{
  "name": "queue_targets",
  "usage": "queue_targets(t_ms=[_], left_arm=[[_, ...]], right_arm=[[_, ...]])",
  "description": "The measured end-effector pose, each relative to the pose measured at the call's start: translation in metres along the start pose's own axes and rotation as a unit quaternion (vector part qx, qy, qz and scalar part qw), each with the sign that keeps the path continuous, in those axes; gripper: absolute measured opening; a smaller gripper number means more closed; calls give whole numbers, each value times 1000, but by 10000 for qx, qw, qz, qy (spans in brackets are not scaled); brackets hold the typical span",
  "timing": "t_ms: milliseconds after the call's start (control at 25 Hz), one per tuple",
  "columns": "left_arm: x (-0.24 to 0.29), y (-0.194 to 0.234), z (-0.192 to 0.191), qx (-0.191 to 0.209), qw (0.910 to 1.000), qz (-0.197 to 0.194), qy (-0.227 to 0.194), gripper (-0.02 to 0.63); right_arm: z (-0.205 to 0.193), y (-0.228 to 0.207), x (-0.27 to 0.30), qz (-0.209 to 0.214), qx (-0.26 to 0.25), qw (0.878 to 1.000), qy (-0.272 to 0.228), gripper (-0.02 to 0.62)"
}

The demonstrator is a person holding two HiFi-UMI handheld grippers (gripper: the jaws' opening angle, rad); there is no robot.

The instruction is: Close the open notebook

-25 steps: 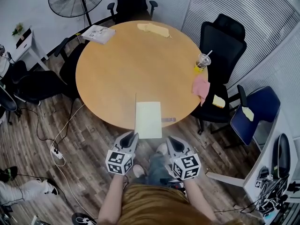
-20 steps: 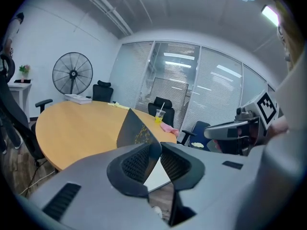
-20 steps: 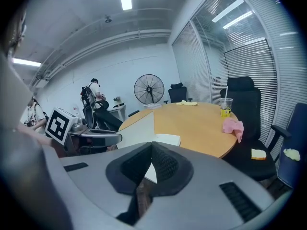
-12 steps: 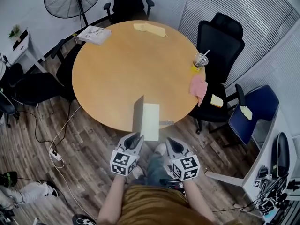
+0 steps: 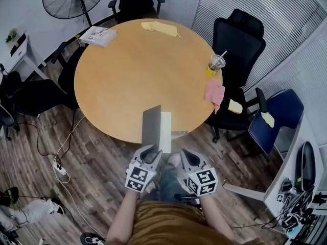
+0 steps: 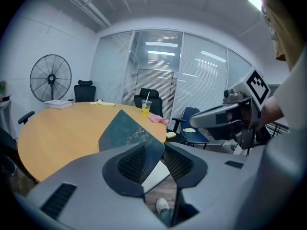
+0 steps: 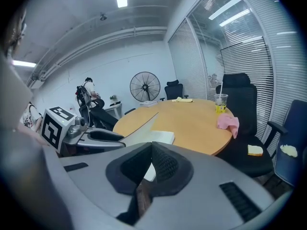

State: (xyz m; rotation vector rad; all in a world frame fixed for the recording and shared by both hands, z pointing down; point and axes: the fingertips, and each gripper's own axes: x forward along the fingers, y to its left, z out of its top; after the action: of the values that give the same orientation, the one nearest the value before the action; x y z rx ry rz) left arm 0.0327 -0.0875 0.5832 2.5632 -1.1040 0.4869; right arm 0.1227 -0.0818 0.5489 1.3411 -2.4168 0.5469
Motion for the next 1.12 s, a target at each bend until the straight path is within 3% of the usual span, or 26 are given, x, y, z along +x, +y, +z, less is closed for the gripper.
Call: queue_targets(t_ms=[680,1120], left_arm=[[41,-24,-36,334,9955,-351,810,154],[64,-31,-63,477,9898,-526,1237,161]], right_arm=[[-9,-28,9,-153,72,9997,203,12],[-15,-43,28,-35,130,9991,408,12]])
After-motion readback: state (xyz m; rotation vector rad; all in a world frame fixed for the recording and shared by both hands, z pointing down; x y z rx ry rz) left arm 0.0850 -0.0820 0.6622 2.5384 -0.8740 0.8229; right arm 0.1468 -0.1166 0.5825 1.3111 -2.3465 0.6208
